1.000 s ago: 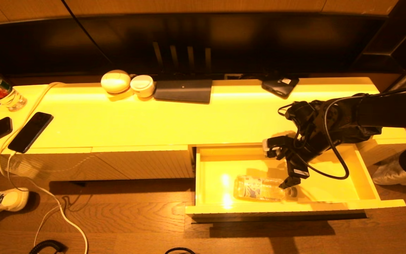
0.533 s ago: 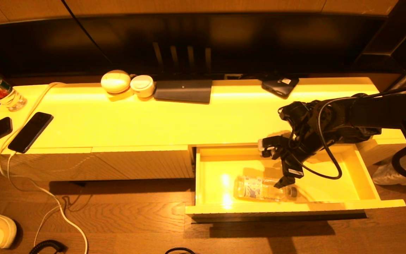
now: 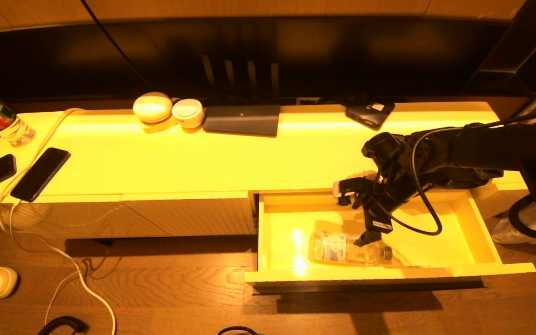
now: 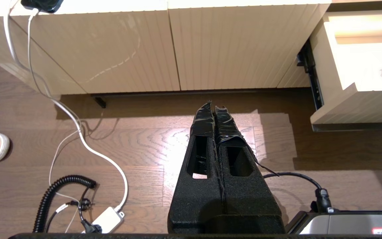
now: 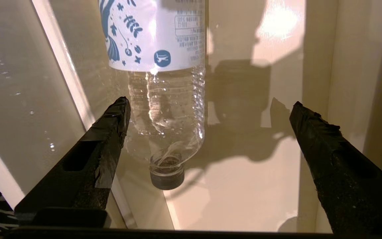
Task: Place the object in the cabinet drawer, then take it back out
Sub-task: Take the mineral water out of the drawer and put it on the table
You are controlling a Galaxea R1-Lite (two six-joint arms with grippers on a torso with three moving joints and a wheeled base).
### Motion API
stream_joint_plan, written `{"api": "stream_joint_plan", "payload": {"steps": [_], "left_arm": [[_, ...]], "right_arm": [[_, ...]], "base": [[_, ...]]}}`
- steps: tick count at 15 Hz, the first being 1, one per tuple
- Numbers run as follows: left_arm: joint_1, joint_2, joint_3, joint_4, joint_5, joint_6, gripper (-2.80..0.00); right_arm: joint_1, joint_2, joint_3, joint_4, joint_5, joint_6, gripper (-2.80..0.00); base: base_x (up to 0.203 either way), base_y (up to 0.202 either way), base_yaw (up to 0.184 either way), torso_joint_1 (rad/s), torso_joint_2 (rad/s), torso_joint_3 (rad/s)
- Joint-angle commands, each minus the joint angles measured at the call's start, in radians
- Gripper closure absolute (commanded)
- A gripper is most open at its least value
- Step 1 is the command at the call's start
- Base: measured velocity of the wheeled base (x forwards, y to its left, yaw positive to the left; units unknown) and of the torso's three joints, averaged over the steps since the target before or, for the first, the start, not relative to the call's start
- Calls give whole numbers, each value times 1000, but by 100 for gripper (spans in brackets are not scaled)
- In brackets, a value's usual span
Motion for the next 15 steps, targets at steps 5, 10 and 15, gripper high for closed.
{"api": "stream_joint_plan", "payload": {"steps": [5,10,15], "left_arm": [[0,0,2,0,0,0,0],[0,0,2,0,0,0,0],[0,0,2,0,0,0,0]], "right_arm": [[14,17,-32,-2,3,-3,-280],[23,19,-32,-1,4,-2,-280],[40,22,-30,10,6,-2,-280]], "base": [[0,0,0,0,0,0],[0,0,0,0,0,0],[0,0,0,0,0,0]]}}
